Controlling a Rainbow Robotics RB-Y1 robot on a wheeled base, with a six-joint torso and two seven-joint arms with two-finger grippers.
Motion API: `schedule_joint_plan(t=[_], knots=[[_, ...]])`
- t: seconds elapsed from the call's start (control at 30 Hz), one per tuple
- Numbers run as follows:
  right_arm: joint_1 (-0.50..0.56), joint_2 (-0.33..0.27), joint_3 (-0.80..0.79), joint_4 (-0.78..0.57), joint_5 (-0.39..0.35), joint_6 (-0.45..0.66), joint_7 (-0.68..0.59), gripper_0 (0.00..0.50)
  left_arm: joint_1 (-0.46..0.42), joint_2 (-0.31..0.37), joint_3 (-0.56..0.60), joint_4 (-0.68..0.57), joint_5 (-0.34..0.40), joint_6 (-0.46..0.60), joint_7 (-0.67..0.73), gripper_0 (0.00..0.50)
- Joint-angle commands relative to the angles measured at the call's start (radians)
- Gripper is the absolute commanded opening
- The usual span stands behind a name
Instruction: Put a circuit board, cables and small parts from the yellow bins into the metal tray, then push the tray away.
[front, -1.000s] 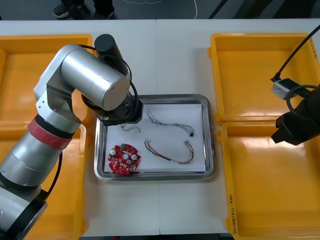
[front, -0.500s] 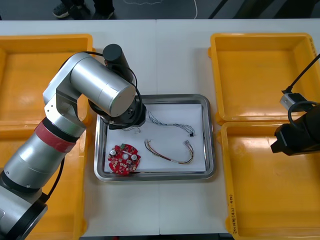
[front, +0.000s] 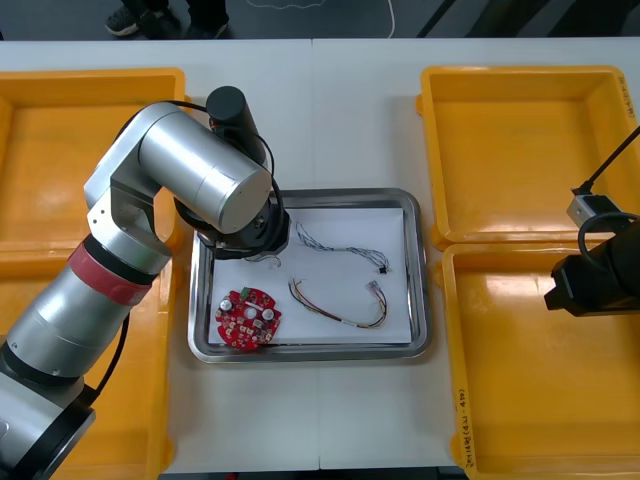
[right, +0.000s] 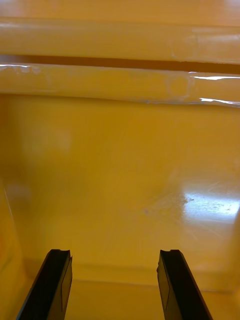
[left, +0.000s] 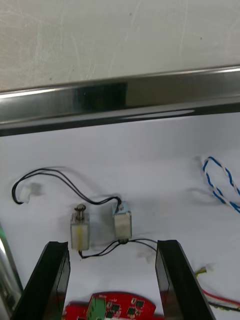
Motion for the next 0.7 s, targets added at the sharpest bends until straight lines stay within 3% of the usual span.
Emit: schedule_joint_plan(t=[0.03,0.27,0.7], knots=[[0.011,0.006,-0.033,-0.012,0.021,-0.007,-0.057,0.5,-0.026,-0.017,0.038,-0.092,-0.012,0.069,-0.043,0.5],[0.011,0.017,-0.033,-0.007,0.028,-0.015,-0.057,0.5,-0.08,0.008,0.093,-0.179,0.027,0.194,-0.049,0.5],[0.012,0.017,-0.034,-0.007,0.022,-0.032,-0.063,0.5,-0.179,0.086,0.206,-0.224,0.169,0.194,-0.044,0.5]])
